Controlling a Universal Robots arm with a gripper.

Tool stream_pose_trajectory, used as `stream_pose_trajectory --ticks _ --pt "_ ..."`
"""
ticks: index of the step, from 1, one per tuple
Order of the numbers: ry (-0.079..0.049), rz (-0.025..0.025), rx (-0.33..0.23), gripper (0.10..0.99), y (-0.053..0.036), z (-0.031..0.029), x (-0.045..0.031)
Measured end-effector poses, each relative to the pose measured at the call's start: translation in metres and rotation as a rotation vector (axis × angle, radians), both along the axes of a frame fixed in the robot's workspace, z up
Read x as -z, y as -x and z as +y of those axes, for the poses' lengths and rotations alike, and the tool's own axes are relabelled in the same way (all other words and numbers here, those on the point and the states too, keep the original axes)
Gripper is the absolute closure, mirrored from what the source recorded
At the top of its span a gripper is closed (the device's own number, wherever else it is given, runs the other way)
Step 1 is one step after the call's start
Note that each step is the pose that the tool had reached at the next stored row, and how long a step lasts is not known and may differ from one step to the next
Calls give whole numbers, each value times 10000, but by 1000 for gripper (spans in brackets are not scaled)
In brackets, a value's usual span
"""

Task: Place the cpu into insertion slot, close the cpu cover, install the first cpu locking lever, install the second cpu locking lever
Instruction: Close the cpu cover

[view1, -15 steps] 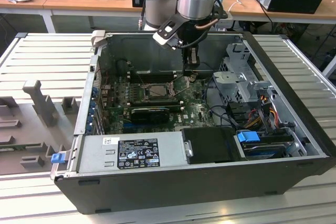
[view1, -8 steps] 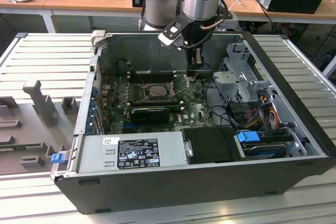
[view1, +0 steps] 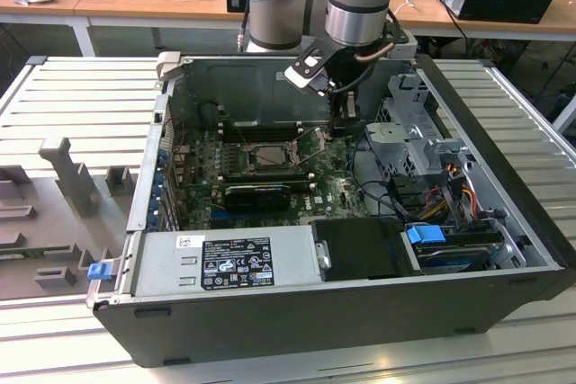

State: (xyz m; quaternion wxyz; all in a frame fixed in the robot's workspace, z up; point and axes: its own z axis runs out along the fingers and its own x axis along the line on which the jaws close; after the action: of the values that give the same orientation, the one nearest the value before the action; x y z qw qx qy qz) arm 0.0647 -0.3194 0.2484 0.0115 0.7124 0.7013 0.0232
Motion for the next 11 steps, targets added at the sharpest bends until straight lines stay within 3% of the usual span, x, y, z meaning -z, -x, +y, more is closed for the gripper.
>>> stream_pose_trajectory --ticks 2,11 --pt "-1 -1 0 980 15 -31 58" --pt "-1 5 -2 980 99 -31 65"
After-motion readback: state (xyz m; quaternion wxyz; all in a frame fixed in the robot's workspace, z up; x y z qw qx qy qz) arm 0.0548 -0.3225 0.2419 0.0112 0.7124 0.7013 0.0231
